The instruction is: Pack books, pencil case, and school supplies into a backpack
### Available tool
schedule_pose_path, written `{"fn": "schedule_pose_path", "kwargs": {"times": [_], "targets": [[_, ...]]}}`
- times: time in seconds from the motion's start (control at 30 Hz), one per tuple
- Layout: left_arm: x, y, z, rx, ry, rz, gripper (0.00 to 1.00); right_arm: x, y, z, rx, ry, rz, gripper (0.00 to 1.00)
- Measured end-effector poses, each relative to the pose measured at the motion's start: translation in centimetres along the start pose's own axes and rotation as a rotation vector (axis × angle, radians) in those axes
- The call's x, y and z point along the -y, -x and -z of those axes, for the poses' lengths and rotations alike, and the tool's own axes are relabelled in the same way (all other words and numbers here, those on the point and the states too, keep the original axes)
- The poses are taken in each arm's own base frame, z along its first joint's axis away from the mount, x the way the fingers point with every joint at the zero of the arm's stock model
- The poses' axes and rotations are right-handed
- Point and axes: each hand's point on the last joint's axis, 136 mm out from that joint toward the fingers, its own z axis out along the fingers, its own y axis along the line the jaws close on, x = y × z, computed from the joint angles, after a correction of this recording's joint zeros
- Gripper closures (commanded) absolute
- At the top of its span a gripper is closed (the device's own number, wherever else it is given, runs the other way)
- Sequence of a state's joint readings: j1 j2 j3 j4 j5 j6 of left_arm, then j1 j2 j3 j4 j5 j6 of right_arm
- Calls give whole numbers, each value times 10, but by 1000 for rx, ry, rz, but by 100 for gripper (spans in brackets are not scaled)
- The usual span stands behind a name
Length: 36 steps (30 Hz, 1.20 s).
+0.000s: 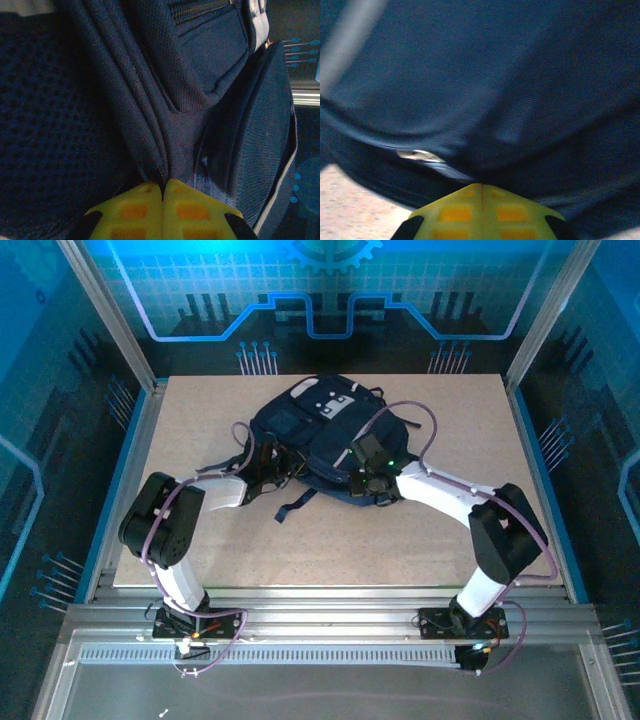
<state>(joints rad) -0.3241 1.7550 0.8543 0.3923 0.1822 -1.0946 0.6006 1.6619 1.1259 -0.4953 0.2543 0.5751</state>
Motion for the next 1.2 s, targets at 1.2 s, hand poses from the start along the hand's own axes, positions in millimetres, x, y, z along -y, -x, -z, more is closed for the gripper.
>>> {"fn": "schedule_pose_path", "kwargs": {"times": [1.2], "targets": [[-9,33,4,20,43,-12,100,-85,22,-13,68,168,313,62]]}}
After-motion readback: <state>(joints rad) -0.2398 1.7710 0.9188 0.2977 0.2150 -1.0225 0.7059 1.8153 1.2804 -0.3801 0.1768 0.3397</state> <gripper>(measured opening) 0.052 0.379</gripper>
